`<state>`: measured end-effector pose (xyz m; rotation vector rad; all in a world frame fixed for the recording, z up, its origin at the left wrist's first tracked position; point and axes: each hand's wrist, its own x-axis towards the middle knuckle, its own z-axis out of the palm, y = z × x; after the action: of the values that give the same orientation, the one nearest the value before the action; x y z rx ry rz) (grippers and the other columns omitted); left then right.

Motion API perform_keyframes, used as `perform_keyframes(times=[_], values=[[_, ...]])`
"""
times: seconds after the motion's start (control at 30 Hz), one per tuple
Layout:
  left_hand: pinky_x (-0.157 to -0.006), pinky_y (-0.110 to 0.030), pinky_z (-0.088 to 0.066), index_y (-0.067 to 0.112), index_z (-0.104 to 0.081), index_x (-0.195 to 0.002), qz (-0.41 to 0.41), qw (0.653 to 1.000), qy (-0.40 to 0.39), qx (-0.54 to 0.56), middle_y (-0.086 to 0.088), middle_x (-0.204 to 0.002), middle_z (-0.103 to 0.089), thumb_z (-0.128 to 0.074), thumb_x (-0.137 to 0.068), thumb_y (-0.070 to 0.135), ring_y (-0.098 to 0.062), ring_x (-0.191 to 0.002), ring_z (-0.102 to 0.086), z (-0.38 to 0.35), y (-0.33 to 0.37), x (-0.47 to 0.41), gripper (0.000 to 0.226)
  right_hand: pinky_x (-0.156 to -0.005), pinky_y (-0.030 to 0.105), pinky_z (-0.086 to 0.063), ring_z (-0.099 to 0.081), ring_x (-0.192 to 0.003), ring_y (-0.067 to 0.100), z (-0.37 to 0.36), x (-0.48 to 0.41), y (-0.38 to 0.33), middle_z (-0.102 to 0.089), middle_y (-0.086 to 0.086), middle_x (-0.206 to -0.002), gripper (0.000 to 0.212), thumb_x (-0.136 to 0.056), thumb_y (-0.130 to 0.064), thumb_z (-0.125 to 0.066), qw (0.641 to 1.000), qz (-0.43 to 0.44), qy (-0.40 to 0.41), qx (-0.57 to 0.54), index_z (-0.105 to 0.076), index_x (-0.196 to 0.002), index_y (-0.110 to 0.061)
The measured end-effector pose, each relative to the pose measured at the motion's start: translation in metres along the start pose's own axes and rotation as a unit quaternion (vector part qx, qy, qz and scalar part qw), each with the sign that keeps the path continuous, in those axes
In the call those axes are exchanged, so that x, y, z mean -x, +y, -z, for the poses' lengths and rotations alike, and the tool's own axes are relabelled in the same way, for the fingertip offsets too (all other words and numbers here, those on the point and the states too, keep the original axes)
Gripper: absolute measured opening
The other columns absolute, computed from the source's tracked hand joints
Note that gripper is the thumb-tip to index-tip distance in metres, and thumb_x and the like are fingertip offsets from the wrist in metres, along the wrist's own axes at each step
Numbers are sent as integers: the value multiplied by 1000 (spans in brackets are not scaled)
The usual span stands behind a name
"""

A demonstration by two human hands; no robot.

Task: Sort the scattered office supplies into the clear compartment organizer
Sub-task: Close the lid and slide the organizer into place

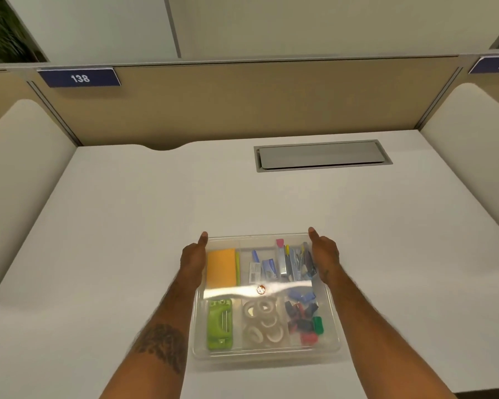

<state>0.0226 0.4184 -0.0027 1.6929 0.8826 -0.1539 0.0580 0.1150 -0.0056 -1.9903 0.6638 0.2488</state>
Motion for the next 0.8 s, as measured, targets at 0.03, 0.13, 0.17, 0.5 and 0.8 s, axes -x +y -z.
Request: perform_keyframes(times=[0.03, 0.13, 0.17, 0.5, 0.8], values=[[-62, -31, -35, 10, -46, -67, 0, 1000, 6, 0, -2, -66, -44, -51, -93, 55, -18, -63, -41, 0, 1, -3, 53, -79, 40, -47, -56, -78, 27, -2, -2, -2, -58, 9, -76, 54, -95, -56, -37, 1000, 4, 0, -3, -53, -68, -12], [-61, -30, -34, 11, -44, -65, 5, 1000, 21, -10, -1, -65, -43, -51, -93, 57, -17, -60, -40, 1, 6, -13, 54, -74, 38, -45, -54, -73, 26, -10, -8, -9, -55, 6, -68, 55, -94, -57, -38, 1000, 8, -4, -7, -52, -66, -12], [-64, -31, -36, 10, -47, -66, 5, 1000, 24, -10, -2, -67, -46, -51, -92, 57, -17, -61, -42, 2, 8, -16, 54, -74, 37, -44, -54, -73, 25, -11, -10, -12, -55, 5, -68, 55, -94, -58, -38, 1000, 7, -6, -7, -52, -66, -13], [-59, -30, -35, 9, -44, -64, -12, 999, 32, -24, -4, -65, -44, -46, -93, 60, -18, -61, -41, 9, 16, -23, 59, -69, 36, -39, -48, -67, 22, -14, -15, -27, -48, 3, -61, 56, -94, -58, -38, 999, 33, 16, 20, -45, -59, -15], [-101, -53, -44, 0, -62, -116, -46, 999, 15, -7, -24, -126, -59, -55, -96, 38, -42, -121, -53, 24, 16, -2, 43, -80, 39, -47, -58, -81, 31, -1, 6, -10, -61, 9, -75, 51, -95, -51, -43, 997, 46, 12, 59, -57, -66, -11]])
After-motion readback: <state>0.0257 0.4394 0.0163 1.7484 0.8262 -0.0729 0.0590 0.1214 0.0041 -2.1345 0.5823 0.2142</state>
